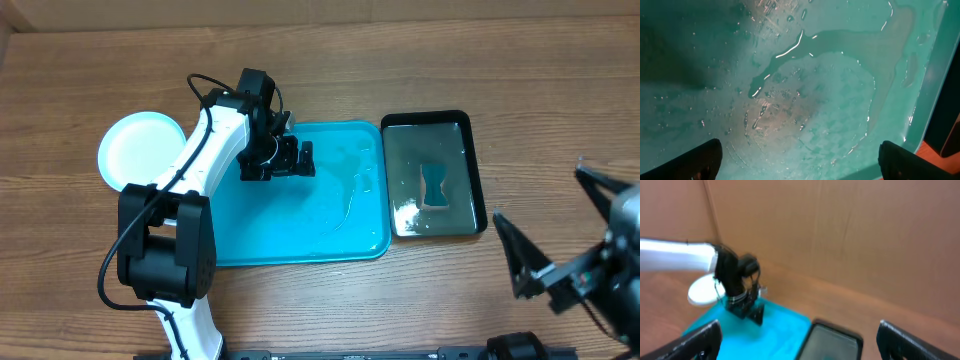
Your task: Clean dirty plates on tray and stack at the side
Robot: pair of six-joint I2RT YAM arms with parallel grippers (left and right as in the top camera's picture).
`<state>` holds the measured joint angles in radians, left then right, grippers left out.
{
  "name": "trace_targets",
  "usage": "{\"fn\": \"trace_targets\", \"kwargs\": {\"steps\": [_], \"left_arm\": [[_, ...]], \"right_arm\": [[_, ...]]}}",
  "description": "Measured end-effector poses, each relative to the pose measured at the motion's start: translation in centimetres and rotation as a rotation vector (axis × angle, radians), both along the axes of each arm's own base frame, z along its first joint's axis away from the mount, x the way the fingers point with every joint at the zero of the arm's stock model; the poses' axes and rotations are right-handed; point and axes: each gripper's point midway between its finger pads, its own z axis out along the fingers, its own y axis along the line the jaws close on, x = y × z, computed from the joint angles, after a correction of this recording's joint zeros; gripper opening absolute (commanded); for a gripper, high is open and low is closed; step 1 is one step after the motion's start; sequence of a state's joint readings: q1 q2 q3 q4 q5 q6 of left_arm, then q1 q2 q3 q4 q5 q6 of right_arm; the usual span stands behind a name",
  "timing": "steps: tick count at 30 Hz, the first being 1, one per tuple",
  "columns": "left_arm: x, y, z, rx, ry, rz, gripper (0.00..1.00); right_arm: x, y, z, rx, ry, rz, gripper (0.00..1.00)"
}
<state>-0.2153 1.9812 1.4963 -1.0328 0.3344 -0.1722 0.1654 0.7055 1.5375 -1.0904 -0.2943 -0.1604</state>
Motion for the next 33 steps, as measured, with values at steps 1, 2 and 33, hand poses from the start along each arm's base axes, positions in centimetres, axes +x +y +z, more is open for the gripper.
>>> {"fn": "trace_targets", "kwargs": {"steps": [1, 2, 33], "left_arm": [[0.0, 0.0, 0.0, 0.000, -0.001, 0.000, 1.00], [0.0, 0.0, 0.0, 0.002, -0.001, 0.000, 1.00], [0.0, 0.1, 0.0, 0.003, 0.000, 0.000, 1.00]], "right_arm": [[0.0, -0.1, -0.5, 0.004, -0.039, -0.004, 1.00], [0.1, -0.1, -1.3, 0.009, -0.070, -0.006, 1.00], [5.3, -0.6, -18.1, 0.084, -0.520, -0.084, 1.00]]}}
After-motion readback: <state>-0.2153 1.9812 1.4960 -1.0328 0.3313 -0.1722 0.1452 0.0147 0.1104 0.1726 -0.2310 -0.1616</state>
